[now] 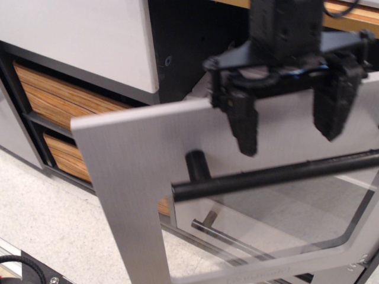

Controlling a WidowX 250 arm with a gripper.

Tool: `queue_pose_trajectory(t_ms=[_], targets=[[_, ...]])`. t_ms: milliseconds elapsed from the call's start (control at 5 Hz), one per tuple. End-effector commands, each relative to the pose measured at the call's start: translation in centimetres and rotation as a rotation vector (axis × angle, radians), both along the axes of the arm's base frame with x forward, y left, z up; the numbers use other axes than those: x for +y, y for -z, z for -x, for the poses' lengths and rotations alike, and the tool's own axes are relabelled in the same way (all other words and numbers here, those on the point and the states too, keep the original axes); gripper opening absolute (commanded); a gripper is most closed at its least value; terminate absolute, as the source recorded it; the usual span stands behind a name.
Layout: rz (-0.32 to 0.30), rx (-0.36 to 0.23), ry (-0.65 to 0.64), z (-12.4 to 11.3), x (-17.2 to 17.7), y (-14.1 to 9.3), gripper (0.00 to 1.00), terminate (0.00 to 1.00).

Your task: Close oven

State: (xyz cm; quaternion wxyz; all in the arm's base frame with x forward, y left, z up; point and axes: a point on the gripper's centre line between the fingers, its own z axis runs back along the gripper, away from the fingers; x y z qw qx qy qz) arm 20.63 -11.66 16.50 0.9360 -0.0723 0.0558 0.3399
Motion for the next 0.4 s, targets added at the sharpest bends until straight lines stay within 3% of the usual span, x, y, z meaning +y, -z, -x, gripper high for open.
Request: queue_pose_trajectory(t_ms=[0, 200], targets=[[0.015, -0.078, 0.182, 2.6, -0.4, 0.6, 1.00, 0.00], [-0.030, -0.057, 0.230, 2.9, -1.1, 3.9, 1.00, 0.00]])
